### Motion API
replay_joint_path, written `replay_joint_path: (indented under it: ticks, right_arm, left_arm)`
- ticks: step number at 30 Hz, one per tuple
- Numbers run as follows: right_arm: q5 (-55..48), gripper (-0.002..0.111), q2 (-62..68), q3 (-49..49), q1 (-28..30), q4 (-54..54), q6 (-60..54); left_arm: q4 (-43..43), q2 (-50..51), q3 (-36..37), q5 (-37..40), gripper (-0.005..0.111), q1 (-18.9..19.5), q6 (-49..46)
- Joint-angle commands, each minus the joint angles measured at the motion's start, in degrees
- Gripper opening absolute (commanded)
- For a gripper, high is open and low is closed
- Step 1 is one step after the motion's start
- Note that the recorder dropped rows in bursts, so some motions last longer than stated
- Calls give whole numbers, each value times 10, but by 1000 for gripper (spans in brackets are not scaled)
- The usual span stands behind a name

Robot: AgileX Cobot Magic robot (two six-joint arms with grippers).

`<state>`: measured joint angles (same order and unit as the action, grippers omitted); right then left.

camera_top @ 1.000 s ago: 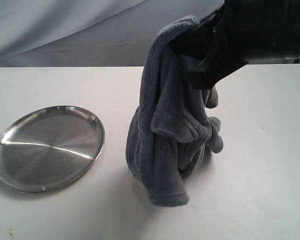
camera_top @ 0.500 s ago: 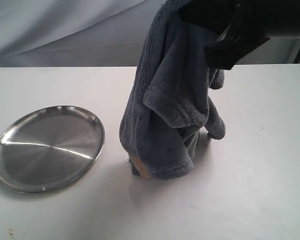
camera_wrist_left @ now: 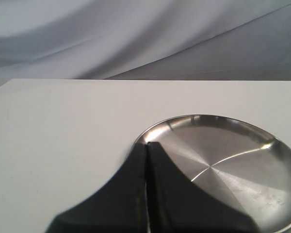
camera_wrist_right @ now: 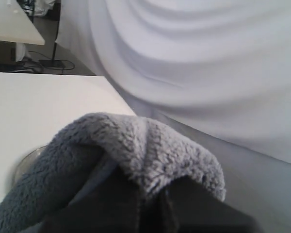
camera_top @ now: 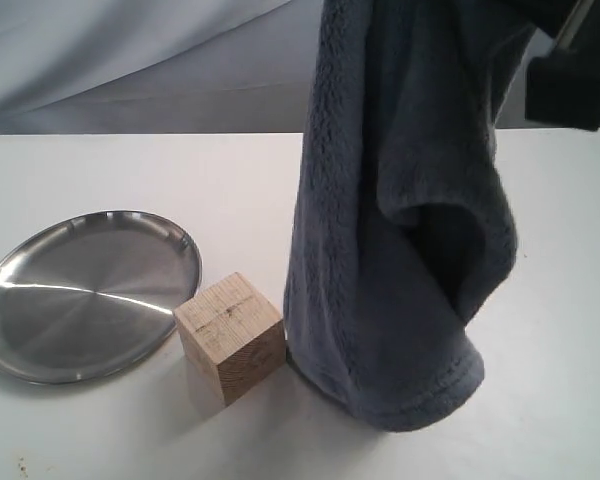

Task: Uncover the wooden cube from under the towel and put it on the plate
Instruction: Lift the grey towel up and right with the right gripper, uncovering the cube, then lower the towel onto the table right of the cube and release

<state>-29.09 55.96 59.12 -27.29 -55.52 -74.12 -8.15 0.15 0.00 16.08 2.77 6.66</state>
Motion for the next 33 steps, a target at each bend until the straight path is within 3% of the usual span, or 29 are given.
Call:
replay_joint_path:
  ticks: [1,6,12,24,33]
  right_arm:
    - [82,0,-18,3,-2,10,-5]
    - [162,0,-23,3,-2,72,-5]
    - [270,0,-23,3,-2,69,-5]
    - [270,0,67,-41,-1,49,-4]
    - [291,0,164,-4,-1,42,-5]
  left_arm:
    - [-1,-1,0,-8,0,2,3]
    - [-1,-1,0,-8,0,2,2]
    - [-1,-1,0,-8,0,2,2]
    - [-1,-1,0,-8,0,2,3]
    - [-1,-1,0,-8,0,2,2]
